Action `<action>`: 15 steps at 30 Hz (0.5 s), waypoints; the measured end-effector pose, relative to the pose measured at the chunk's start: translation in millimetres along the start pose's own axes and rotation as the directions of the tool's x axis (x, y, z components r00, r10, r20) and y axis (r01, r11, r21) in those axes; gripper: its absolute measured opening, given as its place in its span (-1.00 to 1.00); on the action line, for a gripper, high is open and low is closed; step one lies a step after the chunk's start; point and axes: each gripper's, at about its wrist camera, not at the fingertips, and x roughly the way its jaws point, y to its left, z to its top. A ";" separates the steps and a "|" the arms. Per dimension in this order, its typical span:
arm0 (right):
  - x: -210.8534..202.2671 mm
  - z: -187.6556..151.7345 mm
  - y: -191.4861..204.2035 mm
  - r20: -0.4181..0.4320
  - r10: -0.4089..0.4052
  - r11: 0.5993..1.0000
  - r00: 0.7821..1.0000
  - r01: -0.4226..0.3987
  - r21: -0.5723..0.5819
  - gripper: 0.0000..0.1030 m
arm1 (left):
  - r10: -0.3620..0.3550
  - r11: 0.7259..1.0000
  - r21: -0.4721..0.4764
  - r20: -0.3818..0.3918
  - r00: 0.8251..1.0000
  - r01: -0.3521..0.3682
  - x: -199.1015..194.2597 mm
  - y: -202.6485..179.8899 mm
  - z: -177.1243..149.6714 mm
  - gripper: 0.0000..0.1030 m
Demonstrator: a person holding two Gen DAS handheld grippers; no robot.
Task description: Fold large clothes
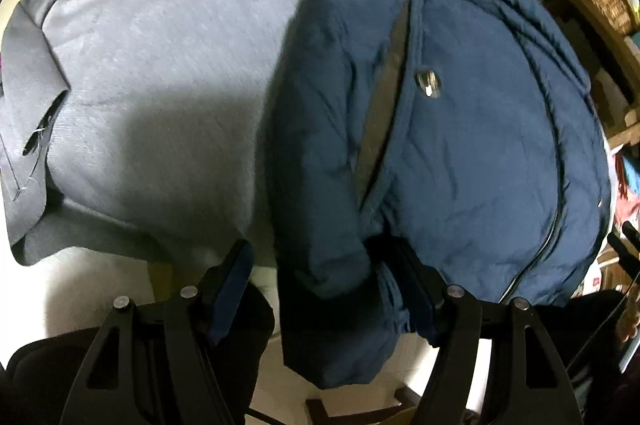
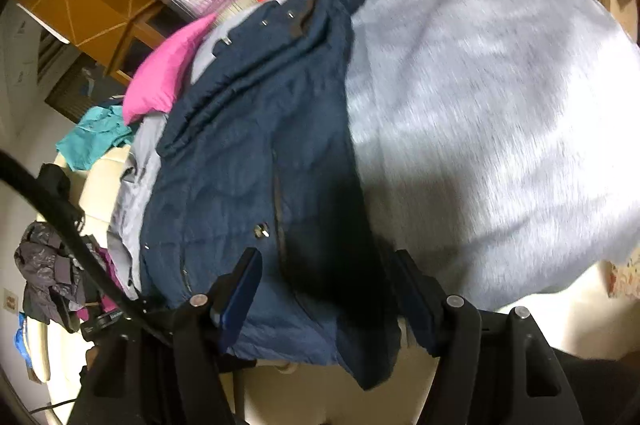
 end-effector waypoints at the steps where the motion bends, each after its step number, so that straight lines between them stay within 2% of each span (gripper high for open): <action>1: 1.6 -2.2 -1.7 -0.012 -0.008 1.000 1.000 0.008 0.003 0.37 | 0.002 1.000 0.005 -0.003 1.000 -0.002 1.0 -1.7 -0.8 0.40; 10: 18.7 -22.0 -15.7 -0.102 -0.068 0.997 0.992 0.070 0.018 0.37 | -0.052 0.999 -0.007 -0.003 0.999 0.052 14.4 -10.7 -1.9 0.36; 15: 51.3 -36.3 -7.4 -0.195 -0.133 0.991 0.972 0.131 -0.023 0.37 | -0.096 0.995 -0.003 -0.030 0.995 0.096 26.3 -4.2 -9.3 0.30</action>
